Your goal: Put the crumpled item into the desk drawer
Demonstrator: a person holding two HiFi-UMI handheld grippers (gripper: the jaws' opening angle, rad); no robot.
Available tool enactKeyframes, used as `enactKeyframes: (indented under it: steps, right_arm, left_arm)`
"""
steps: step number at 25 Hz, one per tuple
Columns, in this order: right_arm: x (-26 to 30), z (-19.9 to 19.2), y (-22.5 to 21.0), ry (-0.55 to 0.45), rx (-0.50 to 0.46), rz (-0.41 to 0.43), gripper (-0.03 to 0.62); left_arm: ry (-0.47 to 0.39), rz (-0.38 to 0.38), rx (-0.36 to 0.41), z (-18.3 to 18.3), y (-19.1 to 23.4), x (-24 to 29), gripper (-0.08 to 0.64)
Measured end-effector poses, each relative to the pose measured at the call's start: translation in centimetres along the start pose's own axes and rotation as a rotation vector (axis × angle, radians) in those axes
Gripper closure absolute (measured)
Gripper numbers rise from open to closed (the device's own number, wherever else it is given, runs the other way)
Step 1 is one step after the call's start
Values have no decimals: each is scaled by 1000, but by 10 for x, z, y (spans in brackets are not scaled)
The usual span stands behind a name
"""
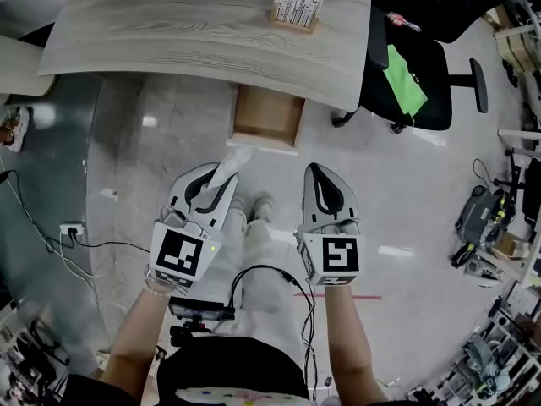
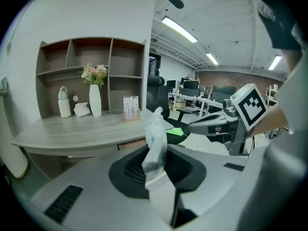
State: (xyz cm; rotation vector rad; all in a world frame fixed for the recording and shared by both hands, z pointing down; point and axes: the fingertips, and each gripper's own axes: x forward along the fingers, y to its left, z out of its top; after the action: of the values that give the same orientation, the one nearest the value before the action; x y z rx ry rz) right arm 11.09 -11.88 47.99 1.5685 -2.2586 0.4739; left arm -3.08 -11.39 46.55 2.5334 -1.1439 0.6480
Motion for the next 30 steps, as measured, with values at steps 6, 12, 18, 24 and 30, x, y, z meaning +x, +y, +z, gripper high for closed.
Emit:
enactKeyframes:
  steps: [6,12,18,24,30]
  right_arm:
    - [29,-24,3,23,1,27,588]
    - [57,-43,-2,31,0,37,588]
    - [73,-68,-14,56,6,28,588]
    - [75,-85,-18,83,9,30,588]
    - [77,-87,-23,78,11,26,588]
  left_arm:
    - [19,-21,-35,-28,10,47,480]
    - [65,-69,-15,-60,15,94,480]
    - [134,-99,-6,-94,18,136,480]
    - [244,-199,-27,-126,11,170,479]
    - [338,-260,-46,-144,9,197,477]
